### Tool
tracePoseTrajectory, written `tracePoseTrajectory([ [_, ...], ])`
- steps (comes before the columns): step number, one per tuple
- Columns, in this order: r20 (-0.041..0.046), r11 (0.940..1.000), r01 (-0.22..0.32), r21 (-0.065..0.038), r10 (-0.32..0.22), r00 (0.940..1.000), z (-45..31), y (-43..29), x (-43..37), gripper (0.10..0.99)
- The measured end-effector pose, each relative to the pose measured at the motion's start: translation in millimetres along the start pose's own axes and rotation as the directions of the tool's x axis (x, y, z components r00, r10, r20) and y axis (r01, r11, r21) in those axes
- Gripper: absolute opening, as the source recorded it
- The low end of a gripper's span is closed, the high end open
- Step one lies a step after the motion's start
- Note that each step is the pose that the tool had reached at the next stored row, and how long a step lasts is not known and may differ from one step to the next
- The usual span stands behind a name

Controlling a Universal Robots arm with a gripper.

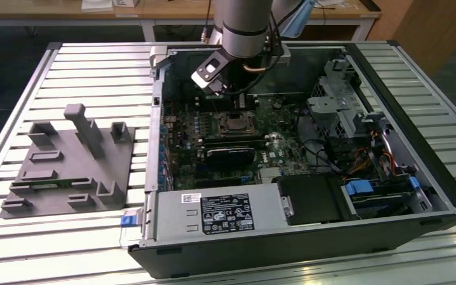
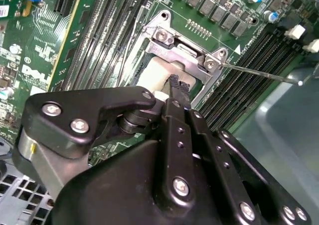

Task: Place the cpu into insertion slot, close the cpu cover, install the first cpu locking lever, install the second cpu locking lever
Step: 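Close the cpu cover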

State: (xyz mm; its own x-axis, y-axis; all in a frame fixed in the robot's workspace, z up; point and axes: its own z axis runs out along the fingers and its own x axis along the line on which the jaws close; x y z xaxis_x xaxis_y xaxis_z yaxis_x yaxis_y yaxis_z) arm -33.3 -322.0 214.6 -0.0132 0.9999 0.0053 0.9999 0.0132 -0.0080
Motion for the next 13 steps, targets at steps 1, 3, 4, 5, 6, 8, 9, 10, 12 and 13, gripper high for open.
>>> tracePoseTrajectory([
  [1,0.0003,0.9999,0.017,0.0,-0.017,0.9999,0.0,0.0,0.0,0.106],
  [3,0.0006,0.9986,0.053,0.0,-0.053,0.9986,0.0,0.0,0.0,0.106],
  [4,0.0007,0.9974,0.073,0.001,-0.073,0.9974,0.1,0.0,0.0,0.106],
  [5,0.0007,0.9959,0.091,0.001,-0.091,0.9959,0.2,0.0,0.0,0.106],
  [6,0.0009,0.9941,0.109,0.001,-0.109,0.9941,0.2,0.0,0.0,0.106],
  [8,0.0011,0.9895,0.144,0.001,-0.144,0.9895,0.3,0.0,0.0,0.106],
  [9,0.0012,0.9868,0.162,0.001,-0.162,0.9868,0.3,0.0,0.0,0.106],
  [10,0.0013,0.9837,0.18,0.001,-0.18,0.9837,0.4,0.0,0.0,0.106],
  [12,0.0016,0.9763,0.217,0.001,-0.217,0.9763,0.4,0.0,0.0,0.106],
  [13,0.0017,0.9722,0.234,0.001,-0.234,0.9722,0.5,0.0,0.0,0.106],
])
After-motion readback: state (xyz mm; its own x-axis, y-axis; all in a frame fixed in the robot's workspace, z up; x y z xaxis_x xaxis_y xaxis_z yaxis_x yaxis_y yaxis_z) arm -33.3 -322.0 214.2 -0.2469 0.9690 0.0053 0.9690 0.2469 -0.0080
